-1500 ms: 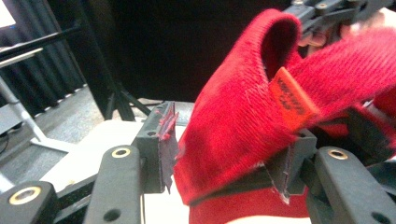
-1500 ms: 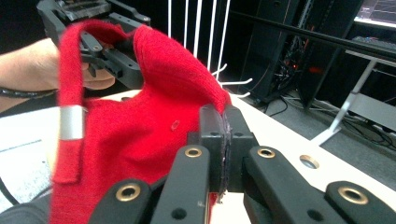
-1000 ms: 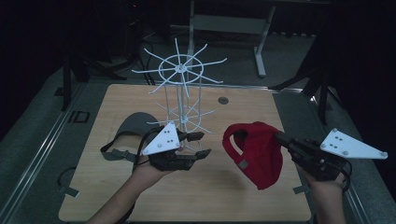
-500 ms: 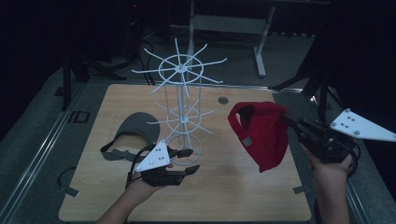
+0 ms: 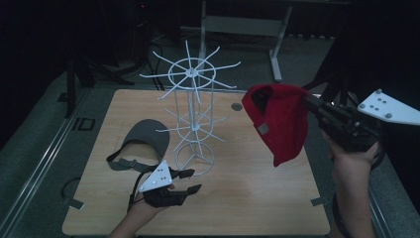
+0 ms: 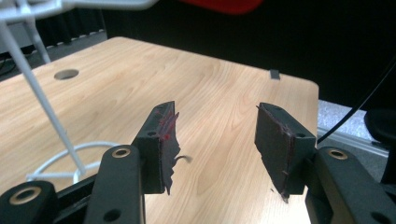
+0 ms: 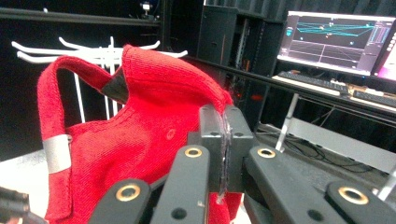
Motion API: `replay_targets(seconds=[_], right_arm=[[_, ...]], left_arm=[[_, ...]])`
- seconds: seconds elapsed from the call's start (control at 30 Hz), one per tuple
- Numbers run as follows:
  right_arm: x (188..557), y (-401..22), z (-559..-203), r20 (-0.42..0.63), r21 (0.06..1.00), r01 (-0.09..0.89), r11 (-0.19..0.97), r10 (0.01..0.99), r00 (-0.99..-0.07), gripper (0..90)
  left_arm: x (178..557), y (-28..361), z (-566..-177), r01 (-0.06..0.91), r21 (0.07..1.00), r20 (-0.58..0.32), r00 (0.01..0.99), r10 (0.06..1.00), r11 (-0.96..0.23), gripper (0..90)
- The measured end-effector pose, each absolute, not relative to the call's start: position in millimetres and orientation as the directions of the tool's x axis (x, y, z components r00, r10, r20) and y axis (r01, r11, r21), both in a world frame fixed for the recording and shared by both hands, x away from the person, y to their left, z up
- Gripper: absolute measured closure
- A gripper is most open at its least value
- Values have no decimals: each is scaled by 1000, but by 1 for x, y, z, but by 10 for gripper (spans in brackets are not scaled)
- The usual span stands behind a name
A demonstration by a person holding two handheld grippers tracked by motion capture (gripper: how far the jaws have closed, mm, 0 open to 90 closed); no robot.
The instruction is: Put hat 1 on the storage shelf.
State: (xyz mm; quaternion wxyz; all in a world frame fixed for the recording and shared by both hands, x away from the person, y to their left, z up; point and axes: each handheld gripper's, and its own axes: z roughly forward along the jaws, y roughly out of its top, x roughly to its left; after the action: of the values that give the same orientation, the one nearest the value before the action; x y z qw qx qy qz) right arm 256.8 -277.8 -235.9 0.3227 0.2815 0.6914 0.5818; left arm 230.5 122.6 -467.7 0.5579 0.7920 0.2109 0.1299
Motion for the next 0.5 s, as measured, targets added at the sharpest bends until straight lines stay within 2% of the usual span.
replay_targets(seconds=[0.37,0.5], right_arm=[[276,-261,-211,-129,986,7,166,789,-601,891],[281,-254,-212,-131,984,16,177,787,-603,891]], left_arm=[[227,141,-493,247,935,-80,848,523,-256,491],[226,146,-497,255,935,-88,839,536,-245,491]])
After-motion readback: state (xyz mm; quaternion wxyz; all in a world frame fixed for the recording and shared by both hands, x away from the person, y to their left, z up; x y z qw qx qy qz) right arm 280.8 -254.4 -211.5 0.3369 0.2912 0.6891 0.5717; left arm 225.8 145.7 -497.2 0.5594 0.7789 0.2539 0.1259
